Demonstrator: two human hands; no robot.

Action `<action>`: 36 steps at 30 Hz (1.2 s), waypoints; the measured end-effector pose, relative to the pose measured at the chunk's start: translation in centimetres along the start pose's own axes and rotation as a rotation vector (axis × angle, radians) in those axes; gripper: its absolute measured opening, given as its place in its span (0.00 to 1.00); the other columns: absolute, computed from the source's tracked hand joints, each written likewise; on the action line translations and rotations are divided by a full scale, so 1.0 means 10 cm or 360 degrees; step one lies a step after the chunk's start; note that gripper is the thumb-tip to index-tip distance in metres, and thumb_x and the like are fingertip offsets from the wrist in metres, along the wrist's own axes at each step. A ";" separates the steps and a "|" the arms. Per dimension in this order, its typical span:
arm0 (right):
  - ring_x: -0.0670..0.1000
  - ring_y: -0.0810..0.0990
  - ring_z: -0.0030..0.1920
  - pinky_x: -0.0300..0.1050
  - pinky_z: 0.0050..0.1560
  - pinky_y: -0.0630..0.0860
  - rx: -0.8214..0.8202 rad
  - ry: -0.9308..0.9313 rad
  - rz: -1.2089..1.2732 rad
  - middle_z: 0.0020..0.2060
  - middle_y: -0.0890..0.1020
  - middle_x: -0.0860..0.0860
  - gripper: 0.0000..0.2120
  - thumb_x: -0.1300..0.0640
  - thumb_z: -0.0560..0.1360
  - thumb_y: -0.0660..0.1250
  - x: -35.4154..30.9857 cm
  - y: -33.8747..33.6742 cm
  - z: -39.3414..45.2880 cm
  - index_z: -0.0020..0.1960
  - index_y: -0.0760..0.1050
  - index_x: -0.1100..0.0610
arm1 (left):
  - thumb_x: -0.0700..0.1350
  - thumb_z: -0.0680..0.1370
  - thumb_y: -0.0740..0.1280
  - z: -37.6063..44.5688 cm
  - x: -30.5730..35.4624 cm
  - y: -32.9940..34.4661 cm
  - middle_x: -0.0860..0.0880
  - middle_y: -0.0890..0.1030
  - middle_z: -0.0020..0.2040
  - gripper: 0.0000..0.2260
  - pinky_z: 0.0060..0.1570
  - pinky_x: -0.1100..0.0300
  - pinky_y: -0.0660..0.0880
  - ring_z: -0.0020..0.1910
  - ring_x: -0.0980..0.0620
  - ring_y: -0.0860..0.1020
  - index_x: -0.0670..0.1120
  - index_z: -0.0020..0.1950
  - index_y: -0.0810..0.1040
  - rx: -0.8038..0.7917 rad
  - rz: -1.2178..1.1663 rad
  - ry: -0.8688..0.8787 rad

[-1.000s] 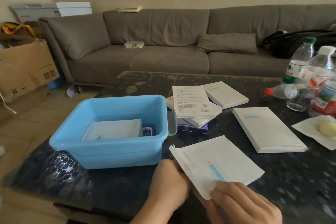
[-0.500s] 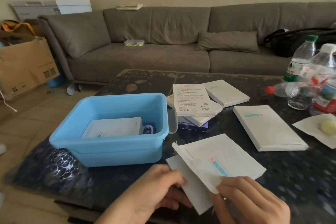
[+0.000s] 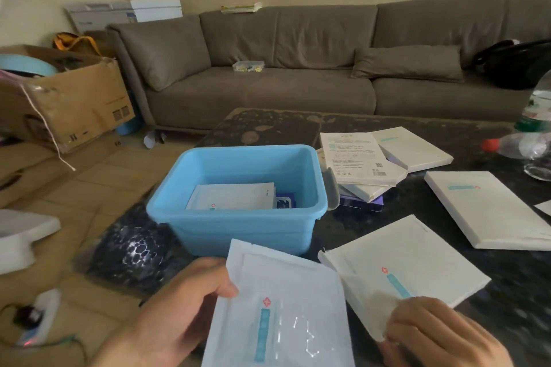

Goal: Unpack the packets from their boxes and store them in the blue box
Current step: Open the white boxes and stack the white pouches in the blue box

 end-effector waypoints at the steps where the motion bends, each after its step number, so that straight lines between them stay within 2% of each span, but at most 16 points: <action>1: 0.45 0.83 0.43 0.42 0.43 0.82 -0.0113 -0.0001 0.0024 0.41 0.83 0.38 0.19 0.41 0.81 0.55 0.00 -0.03 0.01 0.39 0.80 0.43 | 0.35 0.45 0.64 -0.02 0.05 -0.04 0.36 0.79 0.28 0.12 0.34 0.56 0.74 0.24 0.44 0.80 0.36 0.25 0.80 0.0044 -0.0029 0.0044; 4: 0.37 0.78 0.54 0.33 0.60 0.72 -0.0212 0.0159 0.0202 0.52 0.80 0.35 0.13 0.32 0.78 0.53 -0.03 -0.19 0.10 0.54 0.73 0.34 | 0.32 0.43 0.63 -0.03 0.13 -0.21 0.37 0.78 0.24 0.12 0.29 0.59 0.73 0.21 0.45 0.78 0.36 0.22 0.79 0.0039 -0.0008 0.0123; 5: 0.35 0.79 0.52 0.32 0.58 0.74 -0.0168 0.0414 0.0469 0.53 0.80 0.36 0.16 0.26 0.73 0.56 -0.13 -0.38 0.22 0.55 0.72 0.30 | 0.32 0.40 0.62 -0.03 0.18 -0.28 0.38 0.77 0.22 0.12 0.23 0.63 0.72 0.19 0.45 0.77 0.36 0.20 0.78 0.0034 0.0013 0.0134; 6: 0.37 0.82 0.48 0.35 0.50 0.79 -0.0086 0.0653 0.0833 0.51 0.83 0.37 0.22 0.21 0.63 0.60 -0.25 -0.56 0.33 0.53 0.73 0.29 | 0.31 0.40 0.61 -0.04 0.20 -0.35 0.40 0.75 0.19 0.12 0.20 0.65 0.71 0.18 0.43 0.76 0.37 0.19 0.77 -0.0022 0.0050 0.0153; 7: 0.43 0.85 0.43 0.42 0.41 0.82 -0.0036 0.0878 0.1303 0.47 0.85 0.41 0.31 0.19 0.52 0.66 -0.36 -0.65 0.45 0.51 0.74 0.30 | 0.30 0.42 0.61 -0.05 0.22 -0.40 0.41 0.74 0.17 0.10 0.22 0.64 0.71 0.20 0.40 0.76 0.38 0.19 0.77 -0.0098 0.0108 0.0157; 9: 0.55 0.86 0.40 0.47 0.29 0.81 -0.0061 0.1167 0.2000 0.45 0.87 0.49 0.47 0.27 0.38 0.77 -0.53 -0.67 0.74 0.56 0.73 0.34 | 0.31 0.48 0.65 -0.02 0.29 -0.42 0.39 0.78 0.22 0.08 0.28 0.59 0.76 0.26 0.39 0.78 0.37 0.23 0.80 -0.0180 0.0084 0.0163; 11: 0.60 0.86 0.43 0.55 0.33 0.82 -0.0246 0.1095 0.2249 0.47 0.86 0.55 0.49 0.38 0.37 0.83 -0.64 -0.73 1.06 0.58 0.73 0.33 | 0.38 0.41 0.77 0.07 0.39 -0.39 0.39 0.83 0.31 0.19 0.27 0.58 0.79 0.29 0.44 0.83 0.40 0.31 0.86 -0.0252 -0.0065 0.0118; 12: 0.61 0.86 0.45 0.58 0.39 0.83 -0.0271 0.0987 0.2254 0.48 0.86 0.57 0.47 0.43 0.42 0.85 -0.69 -0.75 1.20 0.59 0.73 0.33 | 0.43 0.38 0.82 0.10 0.41 -0.38 0.40 0.84 0.33 0.25 0.28 0.59 0.79 0.31 0.47 0.84 0.41 0.34 0.86 -0.0269 -0.0123 0.0118; 13: 0.61 0.86 0.46 0.61 0.44 0.82 -0.0222 0.0929 0.2199 0.47 0.86 0.57 0.42 0.46 0.49 0.85 -0.71 -0.76 1.32 0.61 0.73 0.34 | 0.48 0.42 0.85 0.07 0.41 -0.40 0.39 0.85 0.38 0.28 0.31 0.59 0.80 0.36 0.46 0.85 0.41 0.39 0.87 -0.0283 -0.0188 0.0157; 15: 0.60 0.86 0.46 0.62 0.48 0.81 -0.0120 0.0960 0.2012 0.47 0.86 0.55 0.29 0.52 0.65 0.79 -0.63 -0.71 1.60 0.61 0.73 0.36 | 0.50 0.61 0.80 0.02 0.44 -0.43 0.39 0.85 0.48 0.22 0.36 0.55 0.81 0.46 0.44 0.85 0.42 0.51 0.83 -0.0116 -0.0286 0.0230; 17: 0.57 0.86 0.46 0.61 0.47 0.82 -0.0085 0.1027 0.1844 0.47 0.86 0.53 0.23 0.58 0.71 0.73 -0.48 -0.62 1.87 0.61 0.75 0.40 | 0.43 0.66 0.75 0.02 0.43 -0.54 0.41 0.86 0.46 0.15 0.33 0.58 0.79 0.42 0.46 0.85 0.42 0.50 0.78 0.0273 -0.0238 0.0354; 19: 0.56 0.85 0.47 0.58 0.47 0.83 -0.0085 0.1073 0.1681 0.47 0.86 0.53 0.18 0.60 0.73 0.72 -0.33 -0.50 2.16 0.60 0.77 0.44 | 0.38 0.69 0.74 0.06 0.44 -0.64 0.41 0.86 0.41 0.12 0.34 0.58 0.78 0.37 0.49 0.84 0.42 0.49 0.75 0.0597 -0.0197 0.0459; 22: 0.54 0.83 0.48 0.50 0.38 0.83 -0.0101 0.1180 0.1541 0.49 0.83 0.53 0.14 0.61 0.75 0.71 -0.23 -0.30 2.49 0.59 0.77 0.49 | 0.35 0.73 0.72 0.12 0.43 -0.74 0.43 0.85 0.37 0.09 0.34 0.59 0.78 0.33 0.51 0.83 0.43 0.48 0.76 0.0776 -0.0393 0.0474; 26: 0.52 0.81 0.43 0.42 0.26 0.78 -0.0302 0.1285 0.1512 0.49 0.80 0.53 0.12 0.62 0.77 0.69 -0.23 0.03 2.70 0.58 0.76 0.50 | 0.38 0.76 0.70 0.15 0.41 -0.85 0.48 0.84 0.35 0.04 0.29 0.62 0.77 0.30 0.54 0.82 0.47 0.45 0.77 0.0781 -0.0703 0.0419; 32: 0.53 0.83 0.39 0.45 0.29 0.80 -0.0663 0.1278 0.1462 0.43 0.82 0.55 0.13 0.63 0.76 0.70 -0.33 0.35 2.76 0.58 0.77 0.52 | 0.41 0.78 0.68 0.14 0.43 -0.86 0.48 0.83 0.35 0.01 0.27 0.62 0.77 0.28 0.54 0.80 0.45 0.47 0.77 0.0691 -0.0898 0.0390; 36: 0.51 0.81 0.33 0.39 0.24 0.76 -0.0719 0.1060 0.1070 0.45 0.79 0.54 0.17 0.58 0.70 0.77 -0.36 0.39 2.75 0.56 0.76 0.50 | 0.43 0.79 0.66 0.12 0.45 -0.82 0.48 0.82 0.33 0.04 0.27 0.61 0.76 0.26 0.54 0.79 0.43 0.46 0.78 0.0684 -0.0953 0.0365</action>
Point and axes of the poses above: each hand's wrist, its own z-axis towards the middle knuckle, its own y-axis out of the palm, x = y × z, the point moved 2 cm from there along z, towards the middle knuckle
